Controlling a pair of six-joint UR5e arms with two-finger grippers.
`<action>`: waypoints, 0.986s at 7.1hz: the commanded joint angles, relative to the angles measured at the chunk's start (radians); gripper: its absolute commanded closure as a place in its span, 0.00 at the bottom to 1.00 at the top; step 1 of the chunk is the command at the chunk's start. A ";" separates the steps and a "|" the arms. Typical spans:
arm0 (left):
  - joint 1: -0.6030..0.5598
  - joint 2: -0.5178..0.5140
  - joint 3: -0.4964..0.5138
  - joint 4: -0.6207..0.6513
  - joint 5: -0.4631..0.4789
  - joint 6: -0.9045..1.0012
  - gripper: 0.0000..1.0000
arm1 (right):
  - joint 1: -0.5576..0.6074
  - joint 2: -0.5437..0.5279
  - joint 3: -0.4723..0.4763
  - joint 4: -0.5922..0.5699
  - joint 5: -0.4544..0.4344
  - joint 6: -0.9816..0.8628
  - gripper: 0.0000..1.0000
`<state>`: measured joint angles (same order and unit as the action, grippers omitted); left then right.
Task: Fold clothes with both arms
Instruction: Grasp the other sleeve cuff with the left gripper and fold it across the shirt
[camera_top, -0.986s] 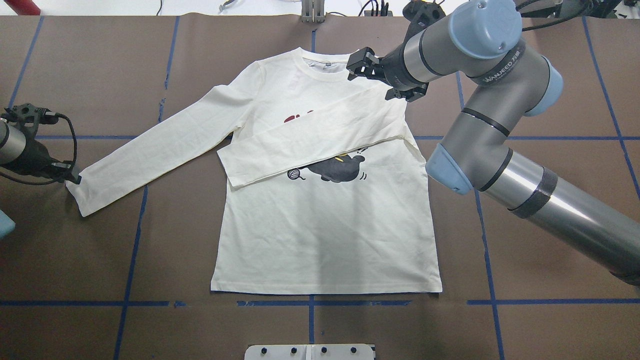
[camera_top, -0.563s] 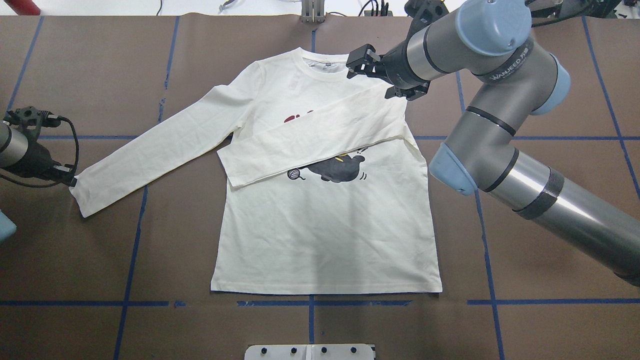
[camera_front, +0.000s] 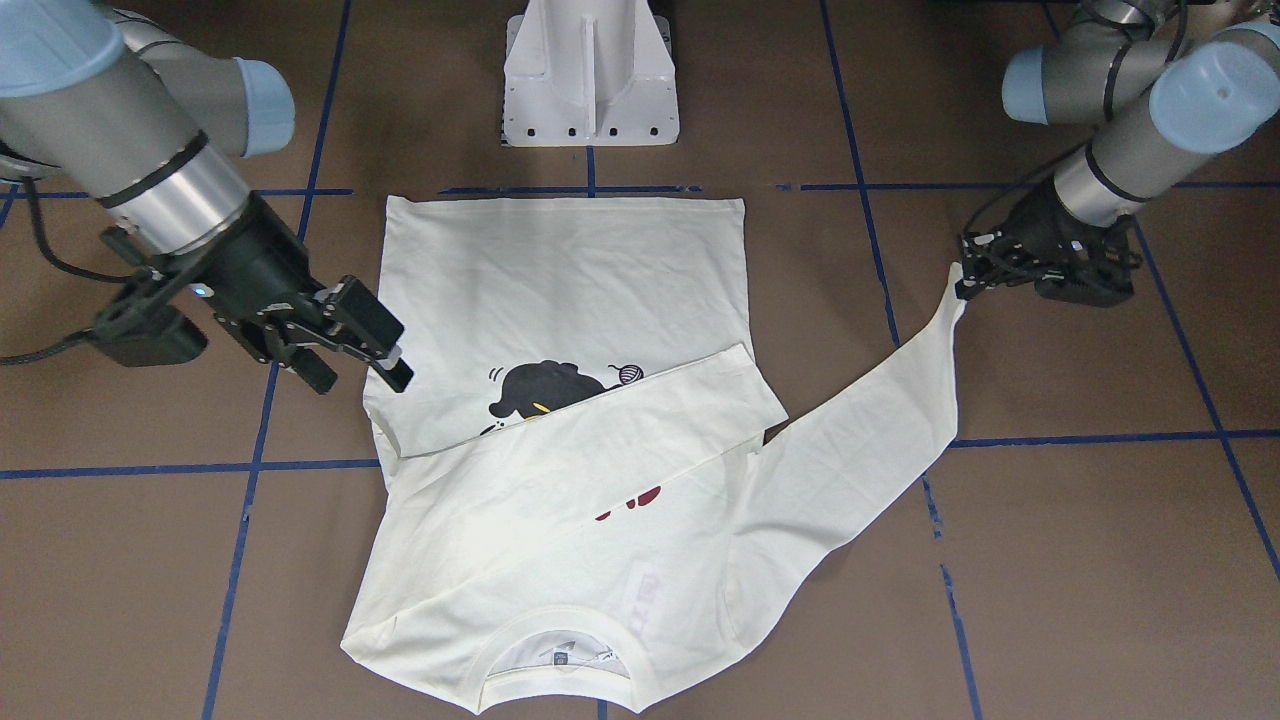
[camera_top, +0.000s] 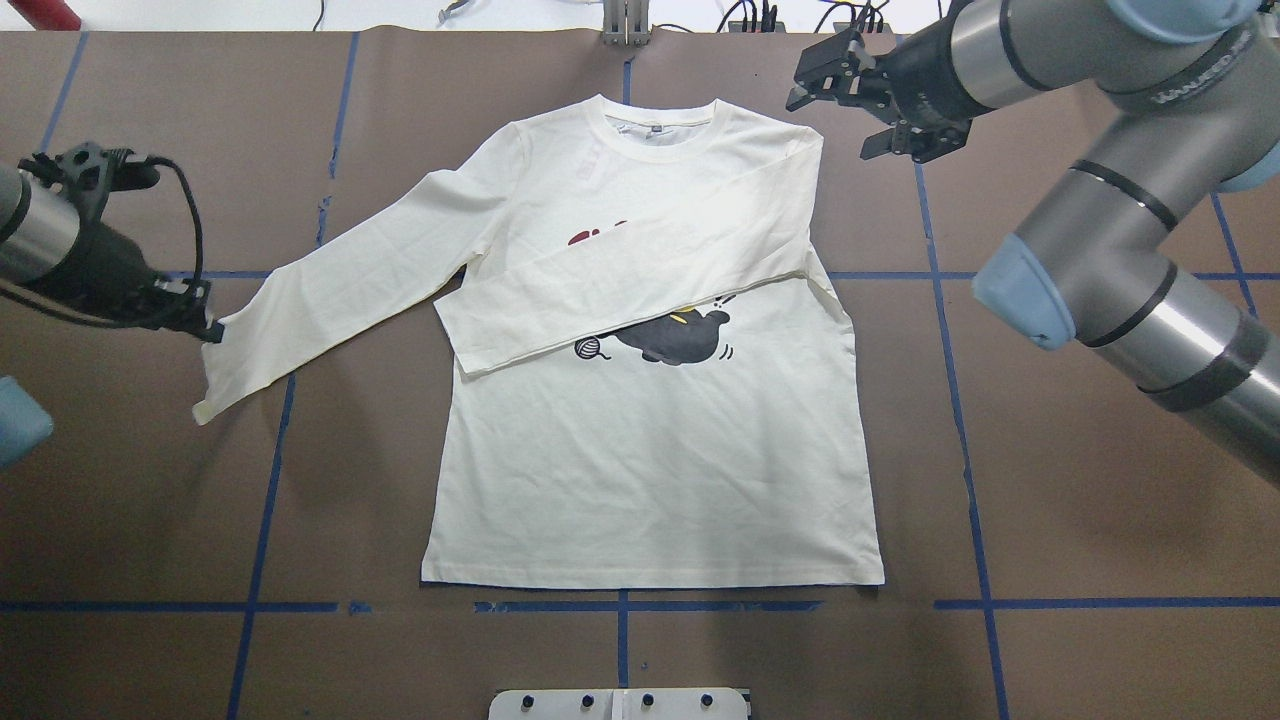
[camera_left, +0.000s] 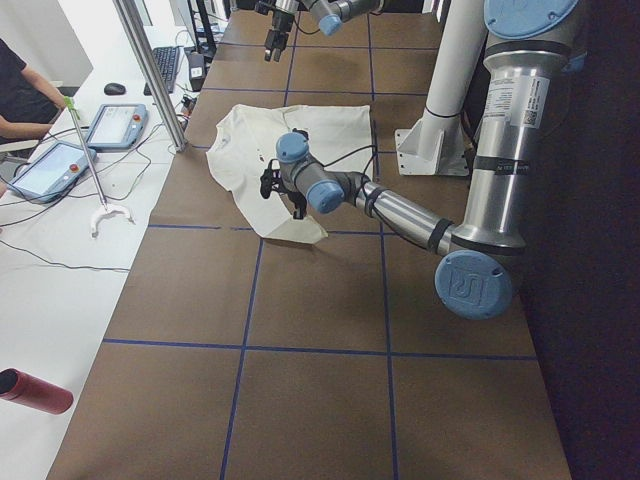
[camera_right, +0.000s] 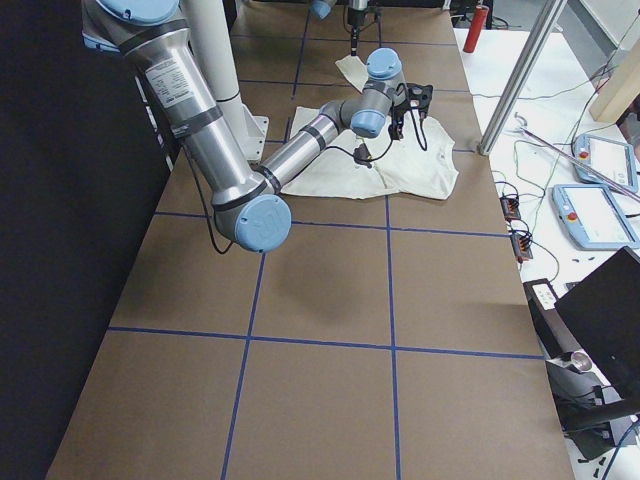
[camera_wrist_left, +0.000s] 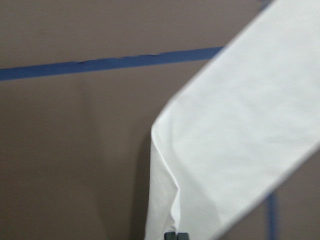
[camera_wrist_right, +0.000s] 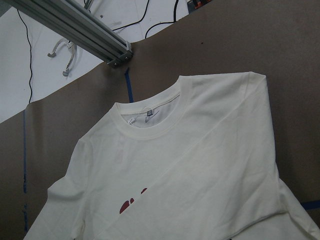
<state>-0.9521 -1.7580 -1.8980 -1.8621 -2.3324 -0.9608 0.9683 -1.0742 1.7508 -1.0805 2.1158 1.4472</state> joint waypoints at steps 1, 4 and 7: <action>0.100 -0.406 0.146 0.032 -0.002 -0.340 1.00 | 0.087 -0.102 0.042 0.002 0.076 -0.106 0.01; 0.225 -0.868 0.638 -0.061 0.102 -0.414 1.00 | 0.222 -0.255 0.093 0.011 0.219 -0.241 0.01; 0.384 -1.012 0.913 -0.316 0.308 -0.510 1.00 | 0.234 -0.293 0.128 0.011 0.225 -0.243 0.01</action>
<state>-0.6268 -2.7326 -1.0635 -2.0970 -2.1206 -1.4368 1.1993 -1.3572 1.8714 -1.0693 2.3396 1.2072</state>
